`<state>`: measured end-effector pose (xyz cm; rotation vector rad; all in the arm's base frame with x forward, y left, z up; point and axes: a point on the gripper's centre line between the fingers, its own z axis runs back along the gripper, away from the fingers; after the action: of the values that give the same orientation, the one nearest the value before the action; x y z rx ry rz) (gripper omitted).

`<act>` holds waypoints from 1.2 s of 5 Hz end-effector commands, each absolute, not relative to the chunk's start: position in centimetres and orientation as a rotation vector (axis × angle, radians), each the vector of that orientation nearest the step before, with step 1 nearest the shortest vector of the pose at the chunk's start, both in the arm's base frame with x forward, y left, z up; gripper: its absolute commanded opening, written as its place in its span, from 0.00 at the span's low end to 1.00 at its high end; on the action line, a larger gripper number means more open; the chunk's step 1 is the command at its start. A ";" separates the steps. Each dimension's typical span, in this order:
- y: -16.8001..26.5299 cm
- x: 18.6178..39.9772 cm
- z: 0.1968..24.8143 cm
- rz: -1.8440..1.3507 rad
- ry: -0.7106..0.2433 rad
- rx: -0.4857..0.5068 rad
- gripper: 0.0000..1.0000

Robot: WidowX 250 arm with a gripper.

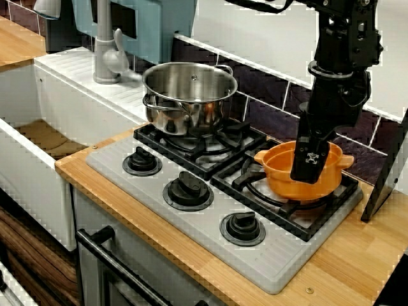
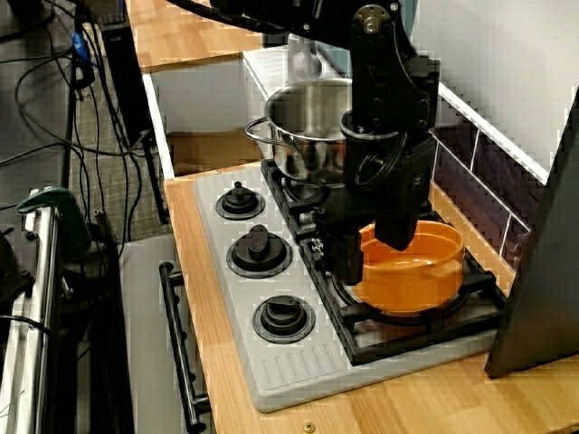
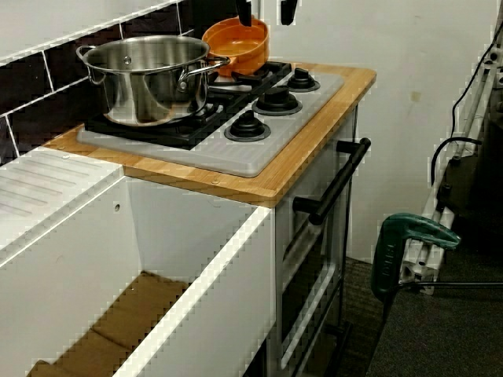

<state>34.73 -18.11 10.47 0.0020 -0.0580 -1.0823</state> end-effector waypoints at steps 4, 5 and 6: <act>-18.5 33.9 8.1 -1.026 -0.037 0.016 0.43; -18.1 33.9 7.8 -1.005 -0.042 0.007 0.00; -17.5 34.0 8.2 -0.993 -0.049 0.001 0.00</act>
<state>34.07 -18.20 6.46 -0.0031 0.0080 -1.0067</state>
